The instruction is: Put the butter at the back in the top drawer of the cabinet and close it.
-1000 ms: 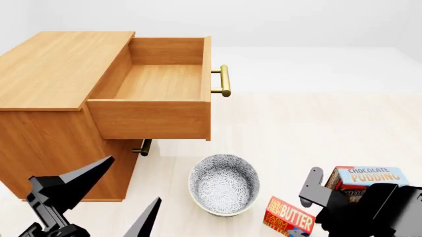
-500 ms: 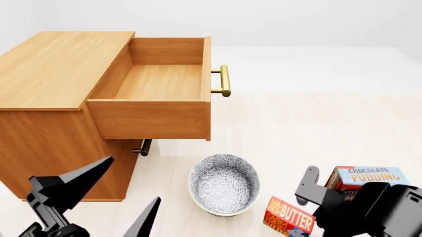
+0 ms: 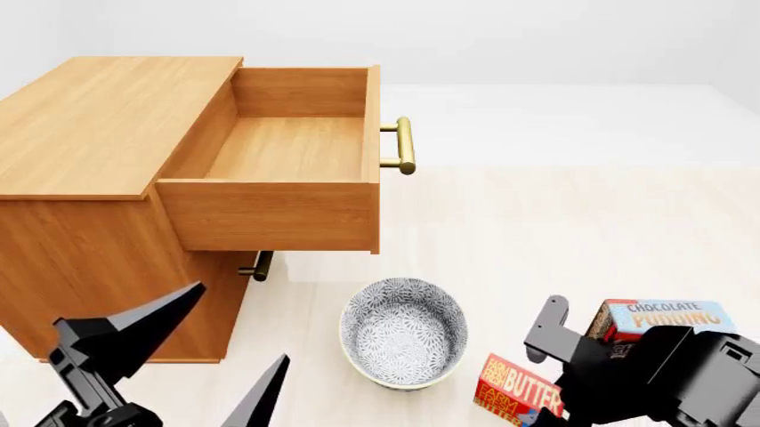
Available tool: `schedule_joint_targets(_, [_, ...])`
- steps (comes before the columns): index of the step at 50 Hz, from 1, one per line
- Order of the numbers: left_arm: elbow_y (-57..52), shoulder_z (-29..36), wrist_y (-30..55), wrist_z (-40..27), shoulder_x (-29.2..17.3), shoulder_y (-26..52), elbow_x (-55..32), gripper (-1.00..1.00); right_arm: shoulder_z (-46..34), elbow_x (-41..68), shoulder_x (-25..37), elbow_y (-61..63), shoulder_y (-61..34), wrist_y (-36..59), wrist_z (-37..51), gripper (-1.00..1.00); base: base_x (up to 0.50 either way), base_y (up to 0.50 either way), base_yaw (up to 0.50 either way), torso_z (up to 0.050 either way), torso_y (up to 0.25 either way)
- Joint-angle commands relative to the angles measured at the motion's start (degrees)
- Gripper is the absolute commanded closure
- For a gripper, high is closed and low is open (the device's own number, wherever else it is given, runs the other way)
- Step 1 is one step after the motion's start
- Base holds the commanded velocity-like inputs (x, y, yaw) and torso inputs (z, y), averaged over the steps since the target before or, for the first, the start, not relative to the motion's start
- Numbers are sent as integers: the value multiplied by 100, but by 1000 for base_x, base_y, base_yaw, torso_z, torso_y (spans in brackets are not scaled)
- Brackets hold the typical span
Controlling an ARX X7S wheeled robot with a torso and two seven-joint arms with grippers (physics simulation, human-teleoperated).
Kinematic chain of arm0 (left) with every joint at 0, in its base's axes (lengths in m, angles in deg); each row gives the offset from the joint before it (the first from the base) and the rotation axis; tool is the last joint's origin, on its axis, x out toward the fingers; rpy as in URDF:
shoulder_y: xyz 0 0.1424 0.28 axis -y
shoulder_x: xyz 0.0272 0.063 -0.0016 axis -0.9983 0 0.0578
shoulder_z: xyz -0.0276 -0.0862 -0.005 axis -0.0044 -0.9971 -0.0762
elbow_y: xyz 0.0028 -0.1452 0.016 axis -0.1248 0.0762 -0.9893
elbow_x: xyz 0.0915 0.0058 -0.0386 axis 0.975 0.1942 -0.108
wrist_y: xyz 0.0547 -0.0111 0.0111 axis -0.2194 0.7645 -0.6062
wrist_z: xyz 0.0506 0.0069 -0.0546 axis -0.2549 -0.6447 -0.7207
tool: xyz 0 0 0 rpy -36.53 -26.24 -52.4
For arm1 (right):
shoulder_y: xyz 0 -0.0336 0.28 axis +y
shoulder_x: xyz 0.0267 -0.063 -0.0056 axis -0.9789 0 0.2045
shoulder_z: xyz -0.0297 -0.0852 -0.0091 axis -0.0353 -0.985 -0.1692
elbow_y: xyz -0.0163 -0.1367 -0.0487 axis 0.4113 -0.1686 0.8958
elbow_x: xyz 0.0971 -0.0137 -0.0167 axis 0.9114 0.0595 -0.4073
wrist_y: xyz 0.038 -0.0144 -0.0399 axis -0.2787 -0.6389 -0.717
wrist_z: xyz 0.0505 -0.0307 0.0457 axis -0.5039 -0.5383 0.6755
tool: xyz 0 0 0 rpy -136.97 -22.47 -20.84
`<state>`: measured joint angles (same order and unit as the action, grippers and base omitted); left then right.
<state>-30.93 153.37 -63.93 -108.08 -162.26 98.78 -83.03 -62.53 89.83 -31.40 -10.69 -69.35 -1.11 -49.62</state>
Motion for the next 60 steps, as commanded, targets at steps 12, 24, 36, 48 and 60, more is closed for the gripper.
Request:
schedule_joint_targets(12, [21,-73,5,31,-10,-87,-12,-100,-22,-195,30,60,14,-13,128,100,0,0,0,0,0])
schedule_joint_targets(24, [20,-110,29,67,-3,-109,-50,-100,3,-185,383,729,-58,192,393,100,0,0,0,0,0])
schedule_joint_targets(36, [81,-162,67,49,121,-189,-95,-100,402,271,1518,2894,-550,920,920,100,0,0,0,0,0])
schedule_joint_targets(48, [-22,-96,376,326,81,12,-342,-100,885,794,2101,4416,-1443,1971,1037,100,0,0,0,0,1])
schedule_joint_targets(60, [-325,-149,1956,1455,11,1611,-1759,-100,1083,1076,1926,5153,-2270,2983,874,100,0,0,0,0,1])
